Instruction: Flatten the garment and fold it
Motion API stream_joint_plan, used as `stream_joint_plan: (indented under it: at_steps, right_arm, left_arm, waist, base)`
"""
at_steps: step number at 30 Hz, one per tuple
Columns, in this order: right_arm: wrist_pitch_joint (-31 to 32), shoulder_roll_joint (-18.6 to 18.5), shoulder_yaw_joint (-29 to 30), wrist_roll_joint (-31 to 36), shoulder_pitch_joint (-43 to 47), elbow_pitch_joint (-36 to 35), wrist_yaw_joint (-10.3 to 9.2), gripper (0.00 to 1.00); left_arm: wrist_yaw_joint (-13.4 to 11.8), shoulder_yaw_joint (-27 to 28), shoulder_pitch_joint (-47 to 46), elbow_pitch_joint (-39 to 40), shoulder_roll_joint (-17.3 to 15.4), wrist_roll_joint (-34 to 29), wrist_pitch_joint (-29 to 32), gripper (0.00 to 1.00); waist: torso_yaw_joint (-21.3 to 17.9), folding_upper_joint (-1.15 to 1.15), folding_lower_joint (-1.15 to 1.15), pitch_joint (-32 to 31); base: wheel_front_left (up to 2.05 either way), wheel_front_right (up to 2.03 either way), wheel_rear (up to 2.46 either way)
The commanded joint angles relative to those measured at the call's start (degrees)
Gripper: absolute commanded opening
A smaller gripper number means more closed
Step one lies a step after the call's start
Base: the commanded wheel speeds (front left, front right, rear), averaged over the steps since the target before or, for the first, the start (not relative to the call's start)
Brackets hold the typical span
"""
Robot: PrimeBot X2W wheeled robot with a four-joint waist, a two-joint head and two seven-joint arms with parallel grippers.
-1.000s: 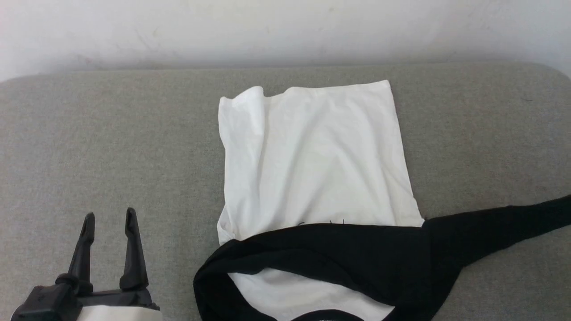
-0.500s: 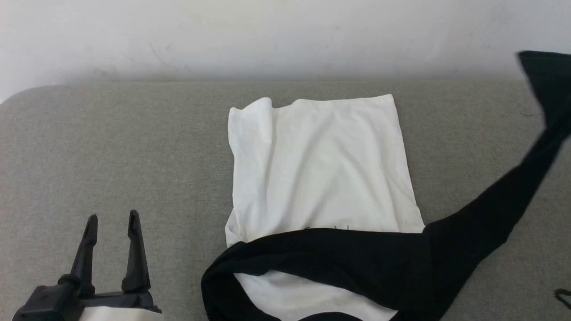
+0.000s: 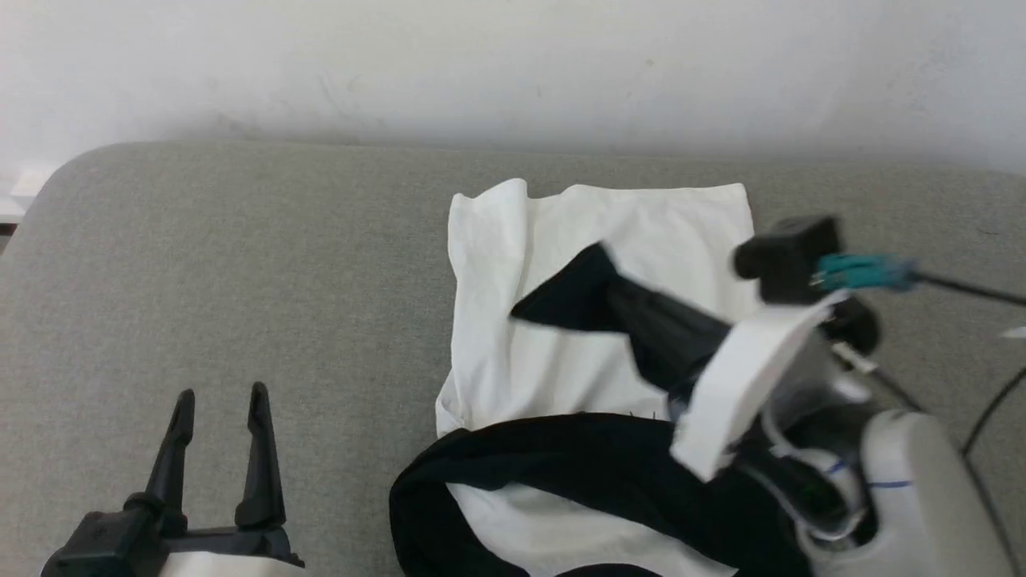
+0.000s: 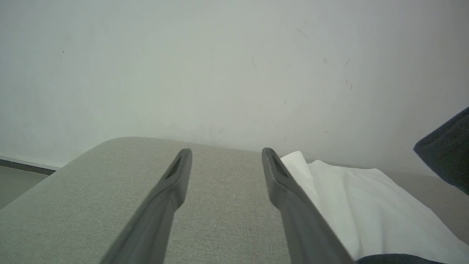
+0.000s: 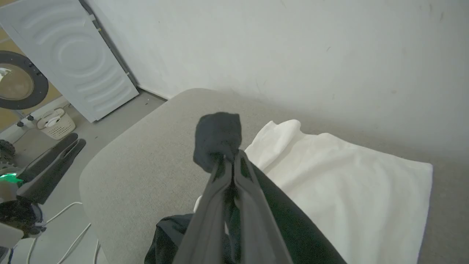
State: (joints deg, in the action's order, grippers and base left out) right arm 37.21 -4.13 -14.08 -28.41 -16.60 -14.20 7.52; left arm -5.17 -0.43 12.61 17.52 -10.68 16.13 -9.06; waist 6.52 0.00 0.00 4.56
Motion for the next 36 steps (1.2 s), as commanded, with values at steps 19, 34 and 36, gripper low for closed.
stream_joint_plan:
  at_steps: [19, 34, 36]
  right_arm:
    - [-18.9, 1.2, -24.2, -3.4, -3.0, 39.0, -0.03, 0.00]
    - [-28.5, 0.3, -11.2, -3.3, -7.1, 36.1, -0.03, 1.00]
    - [-29.2, -0.2, -8.2, -1.7, -6.0, 34.3, -0.03, 1.00]
  left_arm:
    - [1.0, -4.4, -4.9, -4.2, 0.9, 0.0, -0.5, 1.00]
    - [0.3, -4.1, -4.0, -3.0, 0.2, 0.3, -0.8, 1.00]
    - [0.2, -4.1, -3.9, -2.9, 0.2, 0.3, -0.8, 1.00]
  waist:
    - [6.1, 0.00, 0.00, 2.7]
    - [0.7, 0.00, 0.00, 1.3]
    - [0.2, 0.00, 0.00, 1.3]
  base:
    - [0.00, 0.00, 0.00]
    - [0.00, 0.00, 0.00]
    - [0.00, 0.00, 0.00]
